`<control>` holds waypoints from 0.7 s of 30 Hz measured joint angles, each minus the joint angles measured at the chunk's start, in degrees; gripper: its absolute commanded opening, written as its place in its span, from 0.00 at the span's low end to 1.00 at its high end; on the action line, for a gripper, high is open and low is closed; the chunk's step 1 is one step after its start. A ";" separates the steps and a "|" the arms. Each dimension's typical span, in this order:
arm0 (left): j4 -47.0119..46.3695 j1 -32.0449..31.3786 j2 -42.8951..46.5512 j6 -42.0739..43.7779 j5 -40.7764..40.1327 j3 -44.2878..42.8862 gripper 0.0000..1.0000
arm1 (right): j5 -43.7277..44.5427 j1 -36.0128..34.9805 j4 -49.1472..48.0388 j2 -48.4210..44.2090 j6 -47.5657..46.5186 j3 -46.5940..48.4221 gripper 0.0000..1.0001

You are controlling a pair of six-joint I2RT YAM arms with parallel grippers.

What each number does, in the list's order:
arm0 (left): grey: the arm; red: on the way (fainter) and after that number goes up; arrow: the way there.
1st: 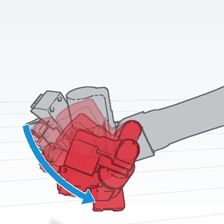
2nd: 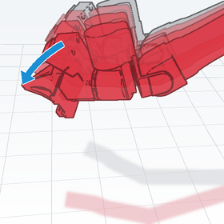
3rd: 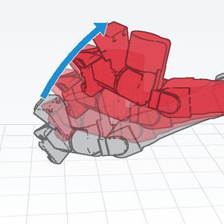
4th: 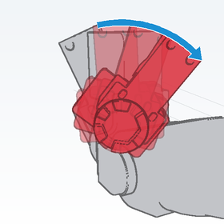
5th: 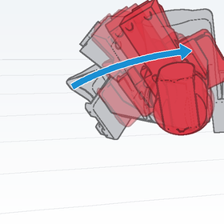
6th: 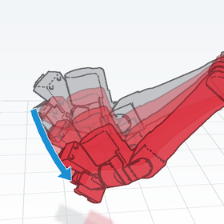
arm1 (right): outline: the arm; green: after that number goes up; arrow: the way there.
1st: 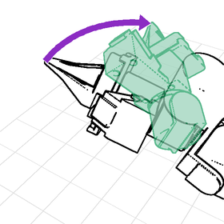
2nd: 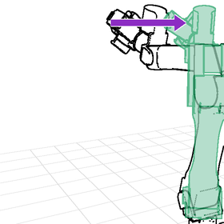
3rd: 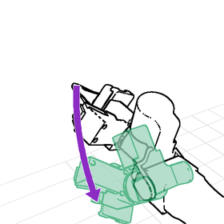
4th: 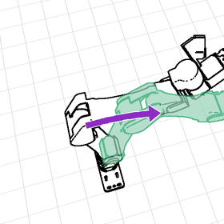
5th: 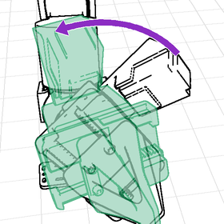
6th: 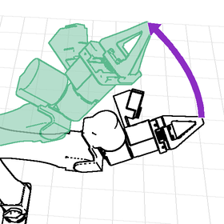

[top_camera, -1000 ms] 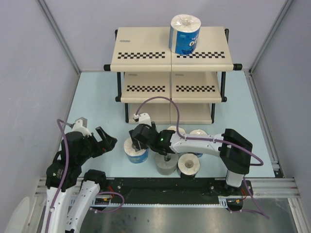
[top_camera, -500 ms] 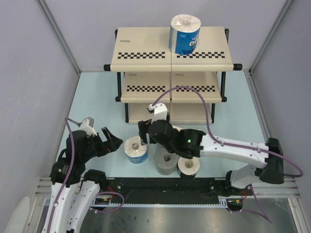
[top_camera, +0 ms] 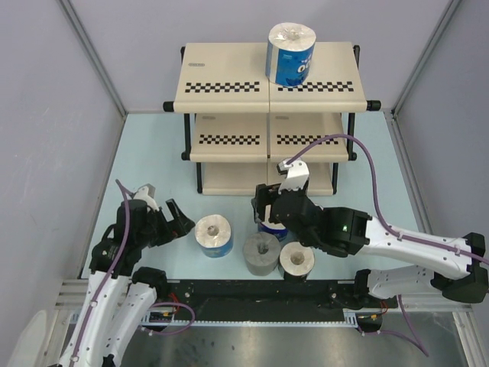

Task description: Place and organize the paper towels onto the shelf

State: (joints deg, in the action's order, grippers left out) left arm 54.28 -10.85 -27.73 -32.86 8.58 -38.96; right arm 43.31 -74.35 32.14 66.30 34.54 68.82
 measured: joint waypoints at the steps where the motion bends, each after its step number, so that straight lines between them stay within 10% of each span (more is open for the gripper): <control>1: -0.13 -0.20 -0.46 -0.13 -0.31 0.02 1.00 | 0.07 0.07 0.31 -0.20 0.13 -0.42 0.85; 13: -1.22 -3.76 -6.23 -2.86 -7.43 -0.48 1.00 | 0.42 0.33 1.88 -1.03 2.03 -3.28 0.85; 21: -1.68 -20.68 -12.98 -8.20 -18.99 -3.89 1.00 | 0.44 0.35 2.51 -3.26 2.82 -4.31 0.85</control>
State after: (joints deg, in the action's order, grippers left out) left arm 52.60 -31.53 -40.71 -41.06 -10.41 -42.85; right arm 43.75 -74.00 34.65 63.05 37.36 64.51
